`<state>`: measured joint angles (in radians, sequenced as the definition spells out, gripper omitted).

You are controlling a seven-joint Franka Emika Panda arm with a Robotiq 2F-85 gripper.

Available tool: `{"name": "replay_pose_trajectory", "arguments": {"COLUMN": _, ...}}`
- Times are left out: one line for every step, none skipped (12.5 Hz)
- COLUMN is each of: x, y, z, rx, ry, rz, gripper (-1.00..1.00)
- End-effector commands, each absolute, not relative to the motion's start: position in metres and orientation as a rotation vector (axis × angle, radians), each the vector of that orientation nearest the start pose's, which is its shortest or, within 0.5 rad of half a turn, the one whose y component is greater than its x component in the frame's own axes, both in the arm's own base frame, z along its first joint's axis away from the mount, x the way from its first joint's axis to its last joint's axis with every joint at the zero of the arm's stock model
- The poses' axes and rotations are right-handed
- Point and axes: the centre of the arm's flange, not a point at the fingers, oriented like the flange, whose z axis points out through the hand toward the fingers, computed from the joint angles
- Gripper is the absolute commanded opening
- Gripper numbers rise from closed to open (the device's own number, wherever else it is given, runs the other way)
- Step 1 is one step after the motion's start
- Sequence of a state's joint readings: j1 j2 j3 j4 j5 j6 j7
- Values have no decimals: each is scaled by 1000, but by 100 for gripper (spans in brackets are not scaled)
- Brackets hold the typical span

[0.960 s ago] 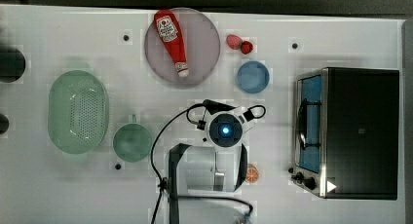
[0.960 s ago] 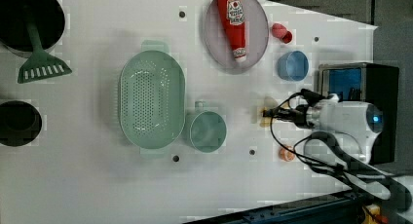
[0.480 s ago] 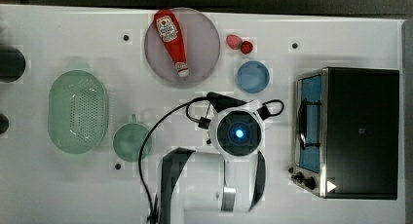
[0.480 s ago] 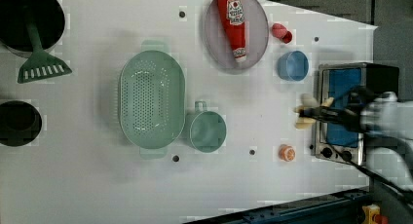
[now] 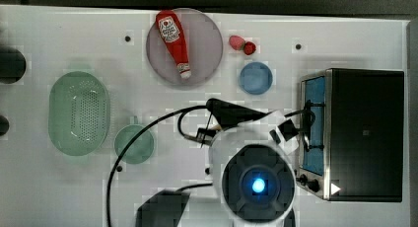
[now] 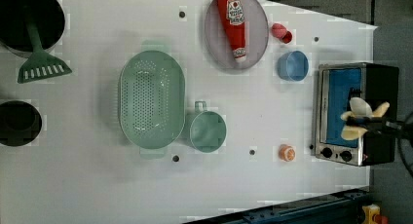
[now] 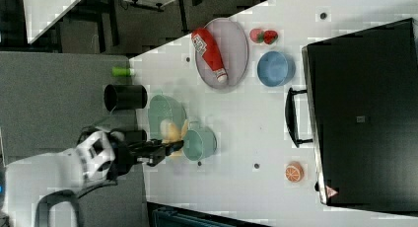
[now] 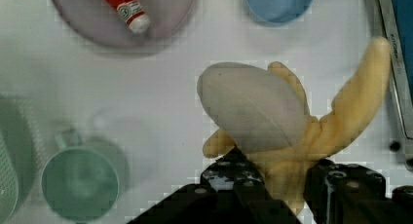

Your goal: Pick Banana and place it in mug.

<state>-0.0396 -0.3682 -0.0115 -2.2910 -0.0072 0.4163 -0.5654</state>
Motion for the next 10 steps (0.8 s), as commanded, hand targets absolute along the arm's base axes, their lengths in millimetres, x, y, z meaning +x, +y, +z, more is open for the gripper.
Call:
{"name": "replay_pose_trajectory", "arguments": {"x": 450, "y": 43, "z": 483, "rx": -3146, "ry": 430, "rz": -7, "gripper": -46}}
{"name": "replay_pose_trajectory", "arguments": {"x": 448, "y": 67, "z": 483, "rx": -3154, "ry": 452, "rz": -17, "gripper": -45}}
{"name": "replay_pose_trajectory", "arguments": {"x": 444, "y": 90, "z": 481, "rx": -3155, "ry": 489, "rz": -21, "gripper": -45}}
{"name": "replay_pose_trajectory", "arguments": {"x": 440, "y": 113, "z": 480, "rx": -3138, "ry": 544, "rz": -17, "gripper": -46}}
{"name": "replay_pose_trajectory", "arguments": {"x": 434, "y": 136, "z": 477, "rx": -3114, "ry": 601, "rz": -3, "gripper": -45}}
{"name": "replay_pose_trajectory", "arguments": {"x": 429, "y": 158, "z": 472, "rx": -3091, "ry": 647, "rz": 23, "gripper": -46}}
{"name": "replay_pose_trajectory", "arguments": {"x": 423, "y": 177, "z": 465, "rx": -3079, "ry": 684, "rz": 53, "gripper": -45}}
{"name": "replay_pose_trajectory", "arguments": {"x": 419, "y": 195, "z": 456, "rx": -3075, "ry": 722, "rz": 75, "gripper": -46}}
{"name": "replay_pose_trajectory", "arguments": {"x": 416, "y": 211, "z": 446, "rx": -3068, "ry": 771, "rz": 88, "gripper": -46}}
{"name": "replay_pose_trajectory", "arguments": {"x": 414, "y": 223, "z": 435, "rx": -3063, "ry": 823, "rz": 105, "gripper": -45}}
